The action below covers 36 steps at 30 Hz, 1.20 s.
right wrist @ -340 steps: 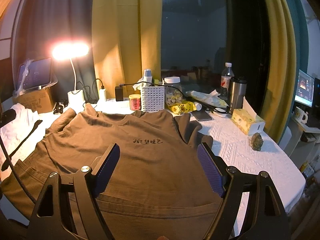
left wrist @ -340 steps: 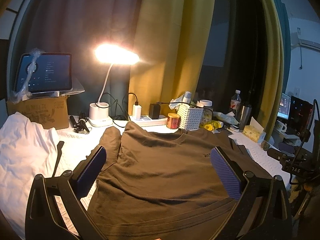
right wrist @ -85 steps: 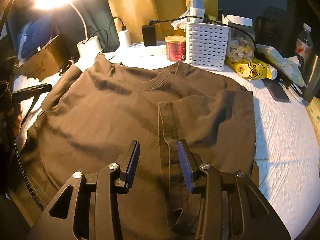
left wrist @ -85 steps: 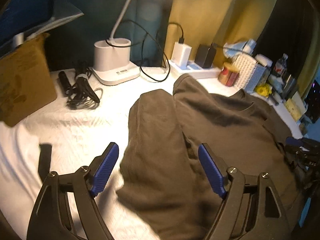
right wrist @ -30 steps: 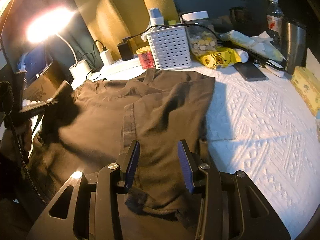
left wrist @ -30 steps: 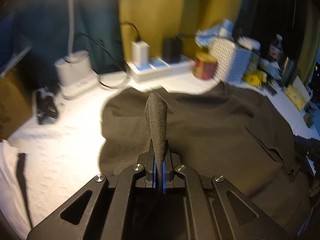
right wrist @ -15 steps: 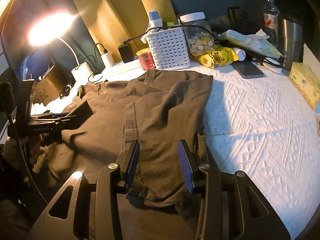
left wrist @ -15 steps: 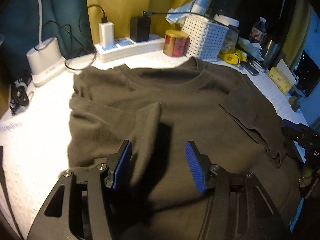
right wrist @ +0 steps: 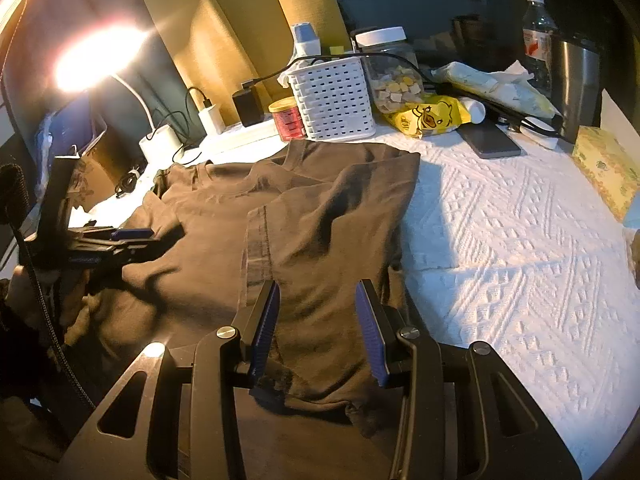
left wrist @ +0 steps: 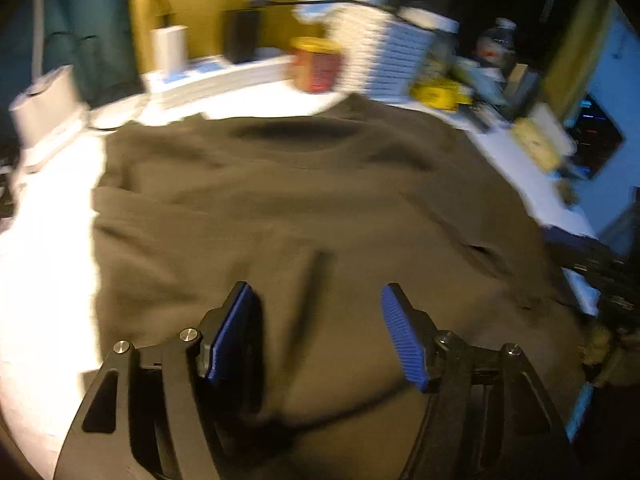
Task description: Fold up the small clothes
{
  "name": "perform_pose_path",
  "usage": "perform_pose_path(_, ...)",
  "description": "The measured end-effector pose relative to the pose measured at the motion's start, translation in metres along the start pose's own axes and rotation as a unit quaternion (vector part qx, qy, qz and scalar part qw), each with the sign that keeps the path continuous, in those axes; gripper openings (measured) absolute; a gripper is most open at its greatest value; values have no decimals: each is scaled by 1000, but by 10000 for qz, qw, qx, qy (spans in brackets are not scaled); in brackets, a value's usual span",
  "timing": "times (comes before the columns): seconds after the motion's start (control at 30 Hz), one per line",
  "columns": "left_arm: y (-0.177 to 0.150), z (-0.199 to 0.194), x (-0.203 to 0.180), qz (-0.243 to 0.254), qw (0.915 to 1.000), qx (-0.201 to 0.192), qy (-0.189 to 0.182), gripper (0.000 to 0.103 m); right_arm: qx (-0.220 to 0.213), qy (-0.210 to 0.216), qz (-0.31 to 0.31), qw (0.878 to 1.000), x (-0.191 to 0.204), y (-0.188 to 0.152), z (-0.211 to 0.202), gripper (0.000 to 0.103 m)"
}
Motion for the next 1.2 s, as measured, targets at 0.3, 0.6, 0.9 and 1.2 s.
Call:
perform_pose_path(0.3, 19, -16, -7, 343, 9988, -327, 128, 67, 23, -6, 2, 10000, 0, 0, 1, 42)
perform_pose_path(0.6, 12, 15, 26, 469, 9988, -37, 134, 35, 28, -39, 34, 10000, -2, -2, 3, 42)
perform_pose_path(0.9, -10, -10, -25, 743, 9959, 187, -482, 36, 18, -108, 97, 9999, -9, -3, 2, 42)
perform_pose_path(1.2, -8, -81, 35, 548, 9974, -211, 417, 36, 61, -53, 16, 10000, -1, -6, 4, 42)
Point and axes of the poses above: each gripper's, at about its wrist camera, not at the fingertips, and z roughly the way its jaws point, x to its left, y to its top, the point moved 10 cm from there along z, roughly the way its jaws point, and after that the axes turned 15 degrees about -x, right-handed, at the moved point
